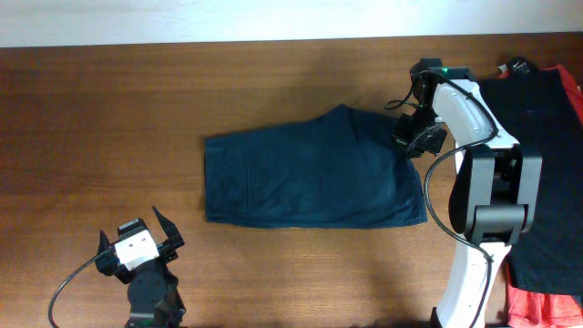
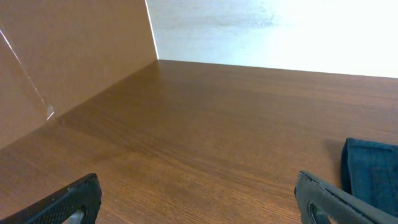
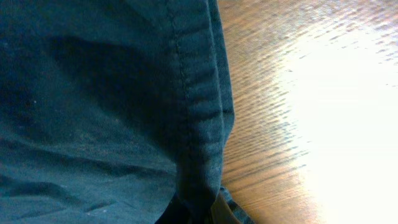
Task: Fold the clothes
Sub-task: 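Pull the navy shorts left with the right gripper and lay them flat, then release the shorts and retract the right gripper to the stack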
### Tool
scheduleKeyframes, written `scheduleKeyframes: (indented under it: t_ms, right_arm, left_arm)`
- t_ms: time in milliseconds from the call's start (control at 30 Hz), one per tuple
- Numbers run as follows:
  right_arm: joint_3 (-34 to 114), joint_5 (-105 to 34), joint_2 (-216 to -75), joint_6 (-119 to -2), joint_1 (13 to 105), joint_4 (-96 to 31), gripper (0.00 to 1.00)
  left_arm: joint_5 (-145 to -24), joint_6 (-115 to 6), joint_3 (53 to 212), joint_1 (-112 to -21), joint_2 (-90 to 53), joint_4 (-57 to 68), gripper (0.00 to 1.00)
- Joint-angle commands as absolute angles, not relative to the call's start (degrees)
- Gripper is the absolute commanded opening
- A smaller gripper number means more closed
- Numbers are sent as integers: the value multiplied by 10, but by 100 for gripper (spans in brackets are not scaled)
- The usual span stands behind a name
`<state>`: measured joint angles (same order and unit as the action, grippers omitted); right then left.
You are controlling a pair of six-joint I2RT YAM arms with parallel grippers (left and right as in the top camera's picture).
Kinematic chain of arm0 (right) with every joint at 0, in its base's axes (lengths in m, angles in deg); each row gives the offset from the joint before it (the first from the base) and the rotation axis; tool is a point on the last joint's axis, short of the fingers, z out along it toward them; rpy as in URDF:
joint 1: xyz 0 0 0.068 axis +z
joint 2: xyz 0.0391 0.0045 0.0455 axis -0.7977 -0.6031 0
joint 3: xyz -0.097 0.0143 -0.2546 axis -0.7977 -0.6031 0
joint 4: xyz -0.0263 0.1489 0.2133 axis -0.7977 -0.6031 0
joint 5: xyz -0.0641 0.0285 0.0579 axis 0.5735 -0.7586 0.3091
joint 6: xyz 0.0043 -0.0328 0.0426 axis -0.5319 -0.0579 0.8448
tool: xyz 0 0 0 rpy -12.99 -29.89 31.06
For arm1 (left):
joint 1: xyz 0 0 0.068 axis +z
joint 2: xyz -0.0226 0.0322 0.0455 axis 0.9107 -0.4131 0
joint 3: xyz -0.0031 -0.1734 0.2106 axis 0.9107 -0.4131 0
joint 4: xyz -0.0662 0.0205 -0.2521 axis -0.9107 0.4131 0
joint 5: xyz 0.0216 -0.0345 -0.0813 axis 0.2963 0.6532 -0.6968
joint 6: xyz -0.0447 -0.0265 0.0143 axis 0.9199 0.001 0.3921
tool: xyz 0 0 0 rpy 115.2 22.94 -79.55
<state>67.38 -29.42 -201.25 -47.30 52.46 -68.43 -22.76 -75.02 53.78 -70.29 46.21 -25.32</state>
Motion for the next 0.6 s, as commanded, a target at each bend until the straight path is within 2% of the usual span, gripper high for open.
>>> scheduleKeyframes:
  t_ms: [0, 33, 67, 100, 133, 267, 333, 467, 567]
  right_arm:
    - [678, -266, -1995, -473, 526, -696, 5]
    - [678, -266, -1995, -491, 526, -698, 18]
    - [678, -266, -1995, -494, 526, -698, 38]
    - [678, -266, -1995, -510, 525, -695, 72]
    - [683, -266, -1994, -549, 521, -686, 100]
    - [817, -263, -1994, -605, 457, -766, 99]
    - [875, -209, -1994, -617, 397, -764, 99]
    - [880, -194, -1996, -617, 280, -733, 99]
    - [880, -211, -1996, -617, 254, -730, 99]
  left_arm:
    - [-226, -759, 535, -702, 464, -254, 99]
    - [-226, -759, 535, -702, 464, -254, 99]
    - [-226, -759, 535, -702, 464, -254, 99]
    - [-226, -759, 535, -702, 464, -254, 99]
    - [-226, -759, 535, -702, 464, -254, 99]
    - [-225, -759, 535, -702, 464, -254, 99]
    - [-226, -759, 535, -702, 464, -254, 99]
    - [-226, -759, 535, -702, 464, -254, 99]
    - [-226, -759, 535, -702, 464, -254, 99]
